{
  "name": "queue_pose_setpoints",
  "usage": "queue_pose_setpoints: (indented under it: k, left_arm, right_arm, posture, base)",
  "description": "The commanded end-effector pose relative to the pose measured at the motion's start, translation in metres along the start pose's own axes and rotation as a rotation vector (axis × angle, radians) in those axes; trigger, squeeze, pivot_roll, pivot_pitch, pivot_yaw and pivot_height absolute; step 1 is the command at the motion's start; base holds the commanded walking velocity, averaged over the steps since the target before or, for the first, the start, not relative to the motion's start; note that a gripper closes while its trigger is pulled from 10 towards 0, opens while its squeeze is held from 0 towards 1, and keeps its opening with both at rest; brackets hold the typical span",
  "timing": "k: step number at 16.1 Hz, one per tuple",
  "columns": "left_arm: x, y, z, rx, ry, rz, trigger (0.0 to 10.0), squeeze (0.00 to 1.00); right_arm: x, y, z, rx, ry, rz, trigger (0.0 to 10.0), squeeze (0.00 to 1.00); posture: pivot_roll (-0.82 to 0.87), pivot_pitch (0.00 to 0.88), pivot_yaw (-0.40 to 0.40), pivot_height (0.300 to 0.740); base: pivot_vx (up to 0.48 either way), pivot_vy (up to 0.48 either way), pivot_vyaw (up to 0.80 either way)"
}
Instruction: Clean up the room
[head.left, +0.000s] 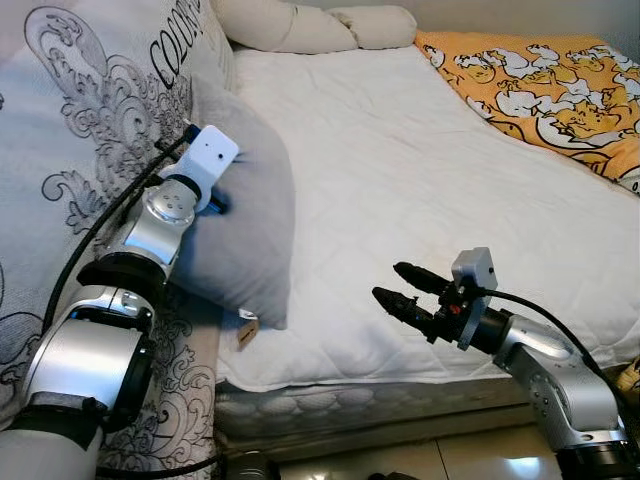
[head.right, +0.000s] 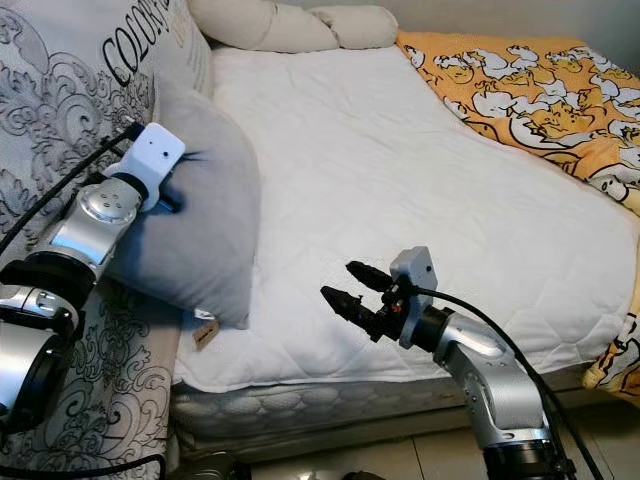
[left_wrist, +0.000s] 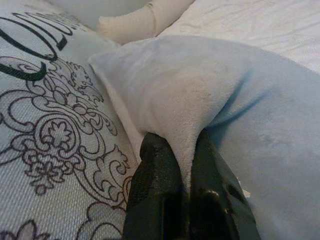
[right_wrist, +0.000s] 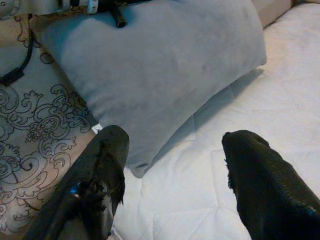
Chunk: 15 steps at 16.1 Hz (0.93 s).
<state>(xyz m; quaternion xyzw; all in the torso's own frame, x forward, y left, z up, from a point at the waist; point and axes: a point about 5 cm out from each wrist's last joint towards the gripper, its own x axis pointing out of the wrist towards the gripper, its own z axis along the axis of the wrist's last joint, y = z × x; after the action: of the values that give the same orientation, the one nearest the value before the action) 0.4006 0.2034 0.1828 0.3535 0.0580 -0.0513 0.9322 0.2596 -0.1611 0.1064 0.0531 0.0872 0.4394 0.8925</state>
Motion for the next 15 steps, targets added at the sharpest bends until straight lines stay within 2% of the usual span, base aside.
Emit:
queue_pose_setpoints:
  k: [1, 3, 4, 6, 7, 8, 9, 13, 14, 15]
  left_arm:
    - [0.001, 0.009, 0.016, 0.04, -0.07, 0.023, 10.0, 0.0]
    - [0.002, 0.005, 0.017, 0.089, -0.085, -0.01, 10.0, 0.0]
    - [0.002, 0.003, 0.018, 0.143, -0.085, -0.046, 10.0, 0.0]
    - [0.003, 0.004, 0.018, 0.127, -0.076, -0.074, 10.0, 0.0]
    - [0.003, 0.009, 0.019, 0.081, -0.067, -0.115, 10.0, 0.0]
    - [0.003, 0.011, 0.02, 0.057, -0.067, -0.118, 10.0, 0.74]
    - [0.003, 0.013, 0.02, 0.031, -0.07, -0.118, 10.0, 1.0]
    - [0.002, 0.018, 0.019, 0.015, -0.08, -0.084, 10.0, 1.0]
    - [0.0, 0.022, 0.019, 0.003, -0.106, -0.037, 10.0, 1.0]
    - [-0.003, 0.025, 0.022, -0.076, -0.157, -0.005, 10.0, 1.0]
  right_arm:
    - [0.0, 0.002, 0.004, -0.008, 0.002, 0.021, 10.0, 0.0]
    - [0.0, 0.003, 0.003, -0.01, 0.01, 0.027, 10.0, 0.0]
    - [0.0, 0.004, 0.002, -0.008, 0.015, 0.036, 10.0, 0.0]
    - [0.0, 0.005, 0.001, -0.006, 0.02, 0.045, 10.0, 0.0]
    - [-0.001, 0.006, 0.002, -0.002, 0.014, 0.053, 10.0, 0.0]
    - [-0.001, 0.006, 0.002, -0.003, 0.008, 0.055, 10.0, 0.0]
    - [-0.001, 0.006, 0.003, -0.001, -0.007, 0.061, 10.0, 0.0]
    - [-0.001, 0.005, 0.002, 0.011, -0.03, 0.053, 10.0, 0.0]
    - [-0.001, 0.006, 0.002, 0.021, -0.057, 0.046, 10.0, 0.0]
    - [0.0, 0.006, 0.003, 0.024, -0.084, 0.03, 10.0, 0.0]
  posture:
    - [0.03, 0.0, -0.012, 0.74]
    - [0.03, 0.0, -0.013, 0.74]
    - [0.02, 0.0, -0.011, 0.74]
    - [0.02, 0.0, -0.009, 0.74]
    - [0.02, 0.0, -0.009, 0.74]
    - [0.03, 0.0, -0.01, 0.74]
    - [0.03, 0.0, -0.01, 0.74]
    - [0.03, 0.0, -0.018, 0.74]
    - [0.03, 0.0, -0.02, 0.74]
    - [0.03, 0.0, -0.021, 0.74]
  base:
    - [0.0, 0.0, 0.0]
    - [0.0, 0.0, 0.0]
    - [0.0, 0.0, 0.0]
    - [0.0, 0.0, 0.0]
    - [0.0, 0.0, 0.0]
    - [0.0, 0.0, 0.0]
    - [0.0, 0.0, 0.0]
    - [0.0, 0.0, 0.0]
    - [0.0, 0.0, 0.0]
    - [0.0, 0.0, 0.0]
